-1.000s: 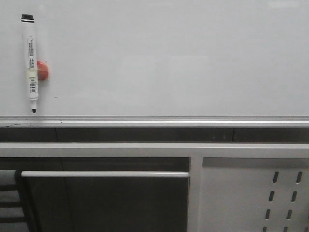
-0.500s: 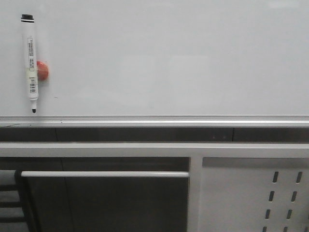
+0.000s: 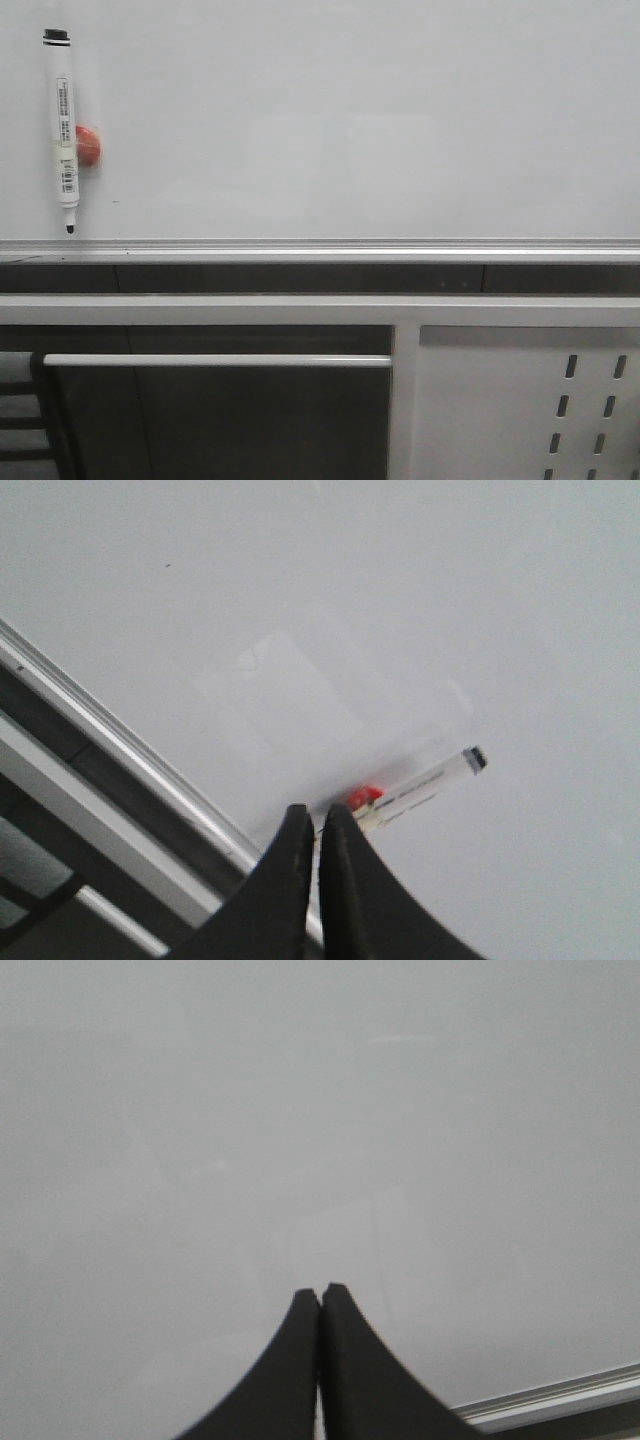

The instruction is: Write number 1 on whiteboard

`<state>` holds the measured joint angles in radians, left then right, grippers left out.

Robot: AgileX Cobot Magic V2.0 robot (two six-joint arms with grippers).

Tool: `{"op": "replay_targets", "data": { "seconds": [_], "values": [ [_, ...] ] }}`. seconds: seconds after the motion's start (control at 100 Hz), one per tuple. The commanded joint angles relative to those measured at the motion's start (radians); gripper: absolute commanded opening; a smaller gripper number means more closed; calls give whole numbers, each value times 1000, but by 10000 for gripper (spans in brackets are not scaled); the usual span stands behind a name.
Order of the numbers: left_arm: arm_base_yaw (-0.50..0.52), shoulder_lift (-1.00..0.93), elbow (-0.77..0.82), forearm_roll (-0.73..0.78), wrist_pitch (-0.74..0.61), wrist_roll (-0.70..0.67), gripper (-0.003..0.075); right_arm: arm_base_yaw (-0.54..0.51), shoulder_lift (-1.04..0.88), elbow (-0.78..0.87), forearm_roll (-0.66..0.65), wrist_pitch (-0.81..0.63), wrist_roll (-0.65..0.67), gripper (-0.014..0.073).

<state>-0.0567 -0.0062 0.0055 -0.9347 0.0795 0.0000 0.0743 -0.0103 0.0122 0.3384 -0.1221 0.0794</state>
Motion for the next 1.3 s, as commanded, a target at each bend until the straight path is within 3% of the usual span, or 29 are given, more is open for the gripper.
{"op": "replay_targets", "data": {
  "seconds": [0.0,0.08,0.16,0.3,0.39,0.52,0.62,0.73,0.93,1.29],
  "values": [
    [4,-26,22,-90,-96,0,-18,-2,-19,28,108,-95,-1,-51],
    [1,-26,8,-64,-80,0,-18,-2,-19,2,125,-60,-1,-51],
    [-6,-22,-36,43,36,10,-18,-2,-17,-63,79,74,-13,-51],
    [-8,49,-175,215,198,209,-2,-2,1,-223,-100,326,-79,-45],
    [-9,149,-266,215,208,407,123,-2,48,-306,-152,411,-85,41],
    [-12,296,-369,208,272,496,370,-2,123,-358,-152,462,-85,237],
    [-19,402,-426,208,303,582,352,-2,163,-365,-152,460,-93,301],
    [-65,489,-457,207,245,689,293,-2,190,-365,-152,462,-156,295],
    [-183,629,-524,205,199,806,297,-2,194,-365,-160,462,-222,295],
    [-521,844,-544,179,-253,806,298,-2,194,-340,-205,457,-222,295]
  ]
}}
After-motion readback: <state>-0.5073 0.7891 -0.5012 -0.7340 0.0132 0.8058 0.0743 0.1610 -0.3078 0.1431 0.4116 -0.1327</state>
